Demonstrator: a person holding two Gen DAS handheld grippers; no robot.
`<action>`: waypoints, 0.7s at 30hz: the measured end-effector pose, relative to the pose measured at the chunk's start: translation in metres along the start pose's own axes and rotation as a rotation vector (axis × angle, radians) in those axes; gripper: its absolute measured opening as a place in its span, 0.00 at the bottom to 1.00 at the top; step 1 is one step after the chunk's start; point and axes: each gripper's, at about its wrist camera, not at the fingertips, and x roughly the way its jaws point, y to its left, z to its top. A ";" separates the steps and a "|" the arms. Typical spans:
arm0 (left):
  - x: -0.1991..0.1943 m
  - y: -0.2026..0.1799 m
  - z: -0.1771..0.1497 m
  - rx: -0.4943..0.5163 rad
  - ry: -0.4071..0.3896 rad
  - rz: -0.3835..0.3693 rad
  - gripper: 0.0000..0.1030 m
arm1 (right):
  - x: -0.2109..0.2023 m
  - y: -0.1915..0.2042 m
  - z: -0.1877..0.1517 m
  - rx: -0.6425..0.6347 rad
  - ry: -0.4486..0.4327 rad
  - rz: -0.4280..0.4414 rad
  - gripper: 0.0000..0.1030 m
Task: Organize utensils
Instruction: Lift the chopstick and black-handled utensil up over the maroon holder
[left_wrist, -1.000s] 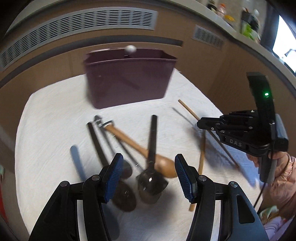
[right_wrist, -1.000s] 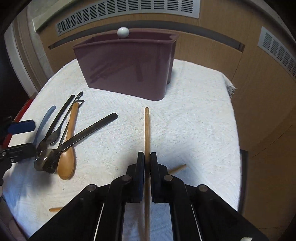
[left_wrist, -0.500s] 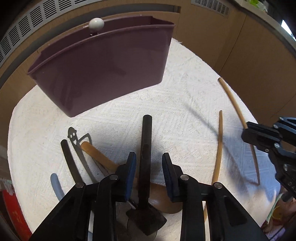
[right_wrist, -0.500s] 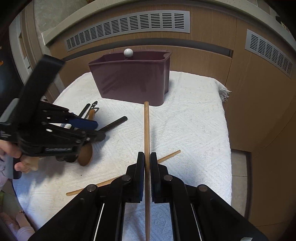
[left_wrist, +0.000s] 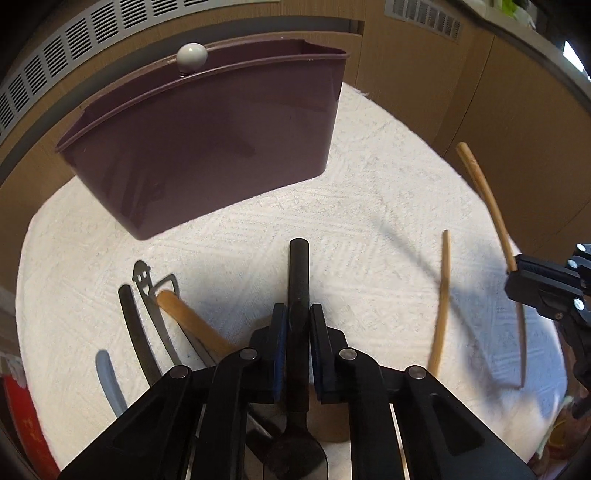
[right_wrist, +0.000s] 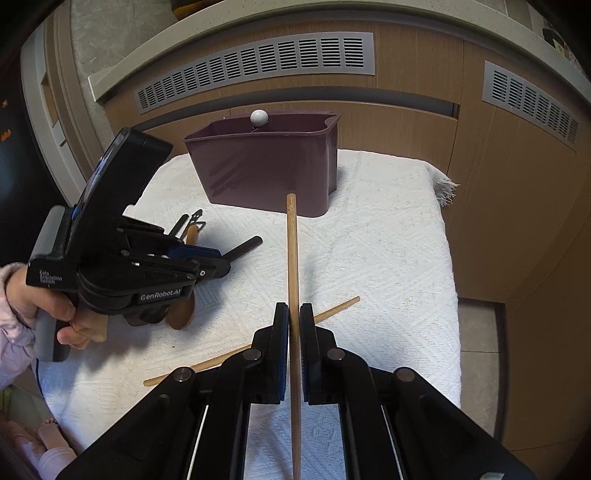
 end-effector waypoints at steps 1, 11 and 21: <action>-0.007 0.002 -0.004 -0.017 -0.019 -0.017 0.12 | -0.001 0.000 0.000 0.003 -0.002 0.006 0.04; -0.111 0.026 -0.047 -0.239 -0.388 -0.074 0.09 | -0.030 0.020 0.008 0.007 -0.086 0.048 0.04; -0.166 0.023 -0.040 -0.217 -0.567 -0.031 0.05 | -0.054 0.035 0.029 -0.001 -0.169 0.056 0.04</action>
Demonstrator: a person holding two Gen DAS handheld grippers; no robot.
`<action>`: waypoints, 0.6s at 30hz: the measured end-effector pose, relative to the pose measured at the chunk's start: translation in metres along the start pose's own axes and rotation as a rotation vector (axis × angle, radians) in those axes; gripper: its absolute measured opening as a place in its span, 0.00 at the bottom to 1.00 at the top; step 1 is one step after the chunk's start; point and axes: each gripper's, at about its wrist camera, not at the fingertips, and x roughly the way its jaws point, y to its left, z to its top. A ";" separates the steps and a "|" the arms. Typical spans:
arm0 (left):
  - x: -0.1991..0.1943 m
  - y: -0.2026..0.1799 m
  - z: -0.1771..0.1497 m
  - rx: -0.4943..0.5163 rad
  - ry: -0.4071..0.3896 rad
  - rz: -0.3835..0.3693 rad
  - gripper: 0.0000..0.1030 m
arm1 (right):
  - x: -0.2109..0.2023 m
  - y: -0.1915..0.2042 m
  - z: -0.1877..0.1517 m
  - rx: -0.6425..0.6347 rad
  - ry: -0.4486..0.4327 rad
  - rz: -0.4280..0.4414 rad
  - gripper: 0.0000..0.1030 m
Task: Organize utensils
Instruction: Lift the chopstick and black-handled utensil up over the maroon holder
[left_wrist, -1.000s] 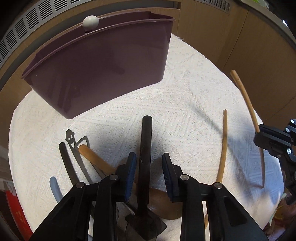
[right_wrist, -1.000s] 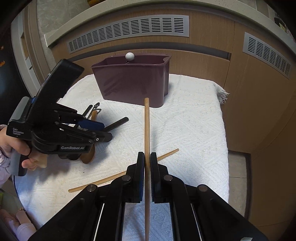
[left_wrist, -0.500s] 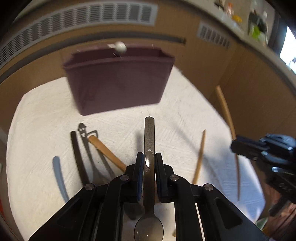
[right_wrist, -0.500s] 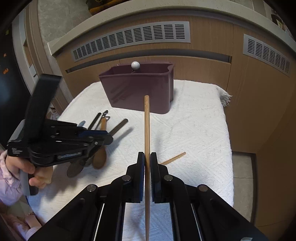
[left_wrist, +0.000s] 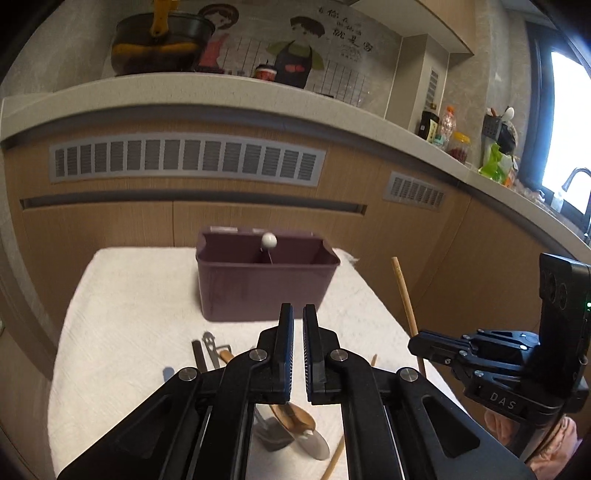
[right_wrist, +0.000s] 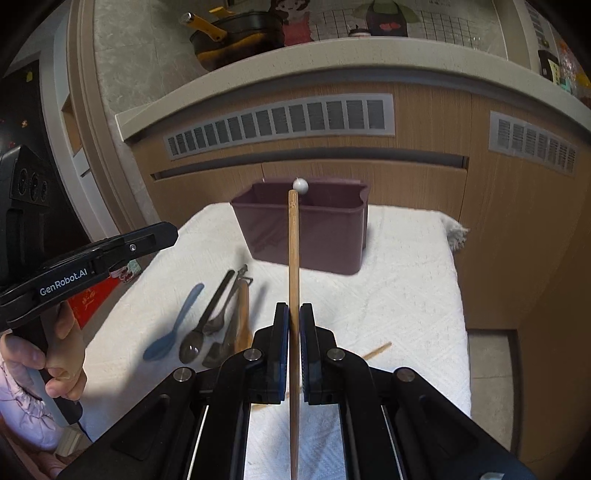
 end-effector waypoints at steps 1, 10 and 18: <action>-0.001 0.001 0.002 -0.003 -0.005 0.008 0.05 | -0.002 0.002 0.004 -0.010 -0.012 -0.005 0.04; 0.052 0.037 -0.022 -0.118 0.264 0.041 0.07 | 0.002 -0.004 0.007 0.006 0.003 -0.020 0.04; 0.122 0.000 -0.052 0.005 0.480 0.031 0.21 | 0.008 -0.017 -0.005 0.041 0.031 -0.026 0.04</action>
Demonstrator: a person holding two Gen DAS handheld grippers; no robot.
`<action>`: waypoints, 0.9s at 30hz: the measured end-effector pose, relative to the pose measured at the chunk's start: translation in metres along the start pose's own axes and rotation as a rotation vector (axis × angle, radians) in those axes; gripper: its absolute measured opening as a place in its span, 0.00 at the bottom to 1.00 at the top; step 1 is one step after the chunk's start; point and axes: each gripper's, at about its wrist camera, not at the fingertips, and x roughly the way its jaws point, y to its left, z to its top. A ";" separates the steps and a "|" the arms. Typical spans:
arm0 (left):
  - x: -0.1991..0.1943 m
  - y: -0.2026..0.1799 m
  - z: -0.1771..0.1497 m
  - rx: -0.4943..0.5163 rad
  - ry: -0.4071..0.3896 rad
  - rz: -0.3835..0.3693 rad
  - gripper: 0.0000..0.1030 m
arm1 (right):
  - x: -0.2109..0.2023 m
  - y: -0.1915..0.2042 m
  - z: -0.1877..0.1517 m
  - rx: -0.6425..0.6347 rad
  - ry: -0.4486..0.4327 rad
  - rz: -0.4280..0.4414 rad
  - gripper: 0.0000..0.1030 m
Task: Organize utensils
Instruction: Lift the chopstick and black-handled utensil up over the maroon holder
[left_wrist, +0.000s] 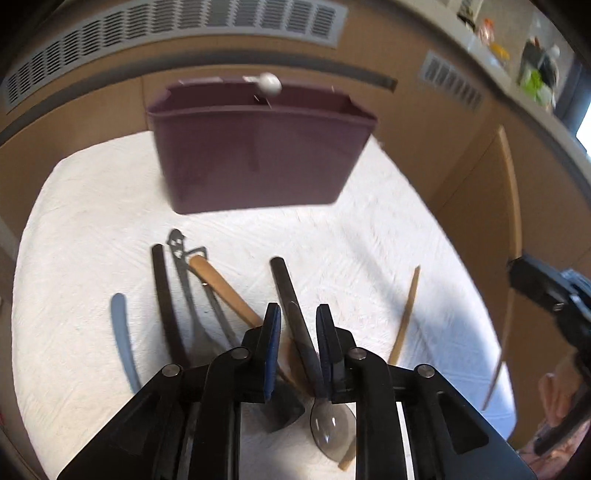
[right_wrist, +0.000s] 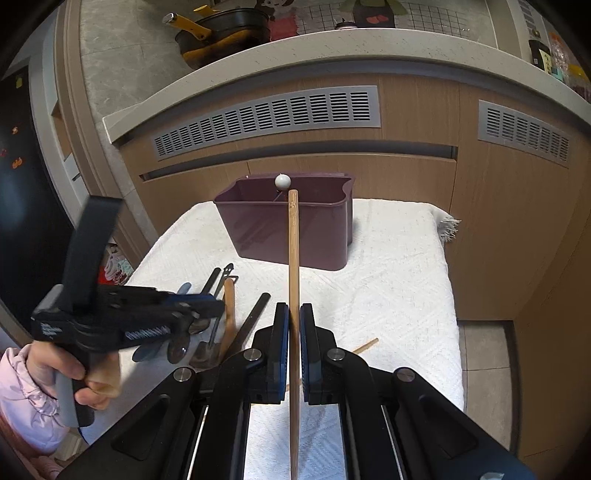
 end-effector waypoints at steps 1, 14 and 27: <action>0.008 -0.004 0.001 0.013 0.020 0.013 0.21 | 0.000 -0.001 -0.001 -0.001 0.000 -0.002 0.04; 0.038 -0.011 -0.007 0.048 0.001 0.073 0.12 | 0.007 -0.006 -0.005 0.023 0.006 -0.003 0.04; -0.064 0.010 -0.016 -0.040 -0.340 -0.006 0.03 | 0.008 -0.001 -0.004 0.023 -0.005 0.005 0.04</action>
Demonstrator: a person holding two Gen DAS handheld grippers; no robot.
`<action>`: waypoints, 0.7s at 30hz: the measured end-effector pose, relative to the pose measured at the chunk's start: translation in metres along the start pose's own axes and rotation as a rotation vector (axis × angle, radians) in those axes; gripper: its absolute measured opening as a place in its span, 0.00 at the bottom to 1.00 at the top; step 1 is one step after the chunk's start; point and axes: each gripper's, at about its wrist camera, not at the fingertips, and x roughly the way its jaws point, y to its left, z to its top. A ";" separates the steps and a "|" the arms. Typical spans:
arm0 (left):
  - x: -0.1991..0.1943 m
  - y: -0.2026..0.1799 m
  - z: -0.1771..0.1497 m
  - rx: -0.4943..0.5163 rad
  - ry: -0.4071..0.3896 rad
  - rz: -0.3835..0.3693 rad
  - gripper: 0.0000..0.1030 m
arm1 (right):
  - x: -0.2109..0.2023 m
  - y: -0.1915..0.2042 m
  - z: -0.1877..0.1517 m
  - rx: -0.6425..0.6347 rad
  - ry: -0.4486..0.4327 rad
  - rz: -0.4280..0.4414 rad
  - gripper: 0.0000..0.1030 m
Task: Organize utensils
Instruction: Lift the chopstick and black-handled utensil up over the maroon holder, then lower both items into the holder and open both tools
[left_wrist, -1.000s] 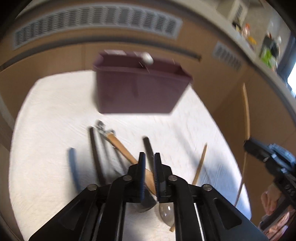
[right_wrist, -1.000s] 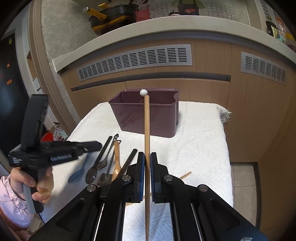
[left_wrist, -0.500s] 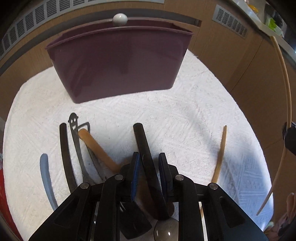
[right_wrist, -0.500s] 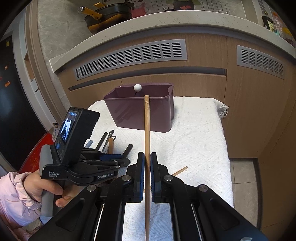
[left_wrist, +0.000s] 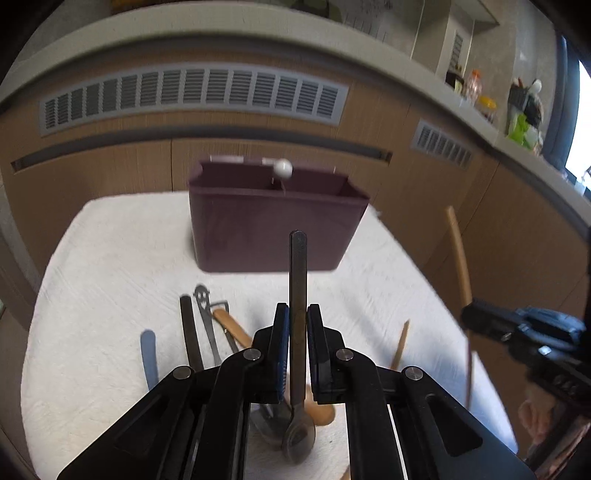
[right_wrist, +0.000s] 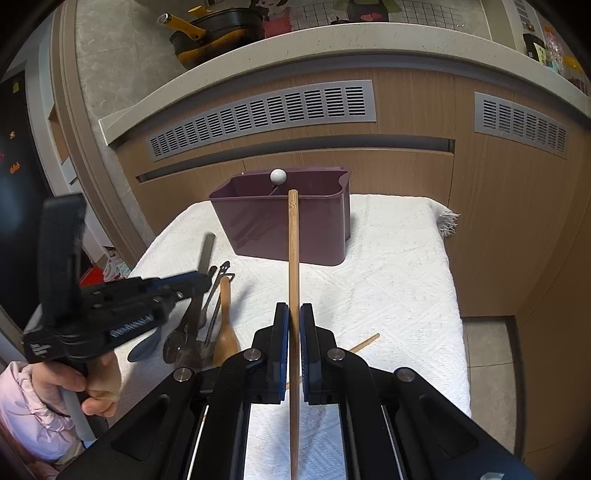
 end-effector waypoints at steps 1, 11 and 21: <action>-0.007 -0.001 0.005 -0.001 -0.029 -0.007 0.03 | 0.000 0.000 0.001 0.003 -0.004 0.007 0.04; -0.061 -0.012 0.096 0.049 -0.270 -0.080 0.03 | -0.022 0.010 0.064 -0.046 -0.142 0.032 0.04; -0.077 0.005 0.181 0.080 -0.570 0.011 0.03 | -0.044 0.016 0.178 -0.080 -0.464 0.018 0.04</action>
